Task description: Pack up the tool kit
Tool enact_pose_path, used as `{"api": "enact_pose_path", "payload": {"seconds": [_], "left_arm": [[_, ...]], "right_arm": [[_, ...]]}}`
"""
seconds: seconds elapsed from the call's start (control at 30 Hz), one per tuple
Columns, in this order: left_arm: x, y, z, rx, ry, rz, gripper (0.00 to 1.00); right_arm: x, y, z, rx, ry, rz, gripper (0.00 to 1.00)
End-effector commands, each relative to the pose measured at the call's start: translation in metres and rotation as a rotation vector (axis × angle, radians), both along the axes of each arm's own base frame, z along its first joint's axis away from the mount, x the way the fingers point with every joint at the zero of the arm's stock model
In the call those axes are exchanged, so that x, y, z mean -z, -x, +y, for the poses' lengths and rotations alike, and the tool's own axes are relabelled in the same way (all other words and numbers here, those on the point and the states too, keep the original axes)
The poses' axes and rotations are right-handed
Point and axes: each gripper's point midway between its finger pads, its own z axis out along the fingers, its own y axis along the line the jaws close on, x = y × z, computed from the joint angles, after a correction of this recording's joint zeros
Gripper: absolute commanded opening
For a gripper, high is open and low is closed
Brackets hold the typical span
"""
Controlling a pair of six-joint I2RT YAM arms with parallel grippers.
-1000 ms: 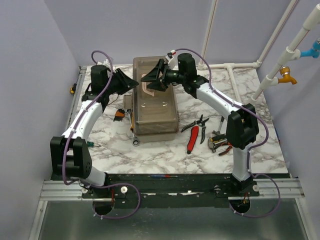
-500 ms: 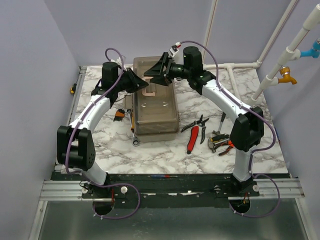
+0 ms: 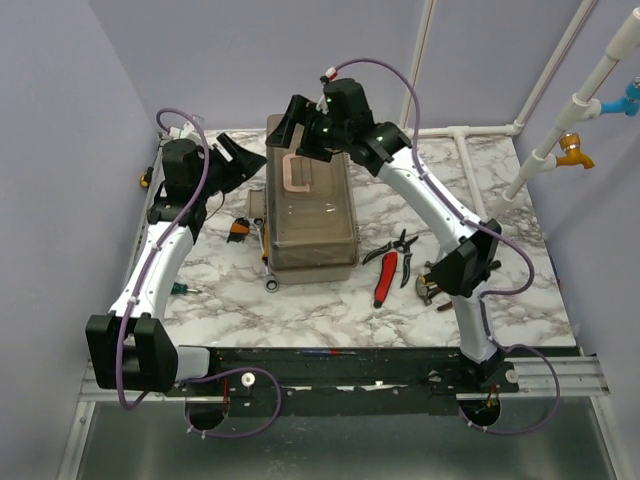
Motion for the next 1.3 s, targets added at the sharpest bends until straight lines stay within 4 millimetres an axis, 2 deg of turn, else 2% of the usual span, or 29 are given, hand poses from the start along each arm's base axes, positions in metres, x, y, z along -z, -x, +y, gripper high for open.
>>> {"api": "enact_pose_path", "payload": {"seconds": [0.0, 0.27, 0.37, 0.47, 0.6, 0.7, 0.77, 0.87, 0.97, 1.03, 1.1, 1.27], "left_arm": [[0.030, 0.001, 0.018, -0.063, -0.056, 0.061, 0.68], [0.057, -0.004, 0.014, -0.034, -0.019, 0.111, 0.58], [0.069, -0.007, 0.009, -0.012, 0.005, 0.133, 0.55], [0.080, -0.011, 0.002, 0.017, 0.031, 0.149, 0.54], [0.089, -0.012, -0.007, 0.045, 0.043, 0.167, 0.53], [0.090, -0.012, -0.013, 0.061, 0.056, 0.165, 0.52], [0.090, -0.013, -0.015, 0.069, 0.060, 0.165, 0.51], [0.088, -0.013, -0.019, 0.086, 0.062, 0.163, 0.49], [0.091, -0.013, -0.020, 0.095, 0.051, 0.175, 0.49], [0.092, -0.013, -0.021, 0.106, 0.046, 0.179, 0.49], [0.091, -0.013, -0.022, 0.117, 0.046, 0.178, 0.49], [0.084, -0.014, -0.026, 0.136, 0.043, 0.169, 0.48]], "right_arm": [[0.045, -0.002, 0.006, 0.094, 0.199, 0.017, 0.91], [0.080, -0.004, 0.015, 0.207, 0.352, -0.030, 0.88], [0.096, -0.004, 0.012, 0.252, 0.444, -0.058, 0.88], [0.104, -0.002, 0.009, 0.287, 0.507, -0.090, 0.88], [0.103, 0.002, 0.009, 0.300, 0.545, -0.121, 0.88], [0.109, 0.009, 0.023, 0.231, 0.503, -0.090, 0.88], [0.112, 0.019, 0.041, 0.149, 0.439, -0.057, 0.88], [0.106, 0.039, 0.074, -0.017, 0.290, -0.012, 0.88], [0.089, 0.058, 0.096, -0.208, 0.095, 0.062, 0.88], [0.073, 0.060, 0.096, -0.287, -0.047, 0.101, 0.87], [0.061, 0.061, 0.089, -0.340, -0.166, 0.138, 0.85], [0.032, 0.069, 0.074, -0.472, -0.370, 0.141, 0.83]]}}
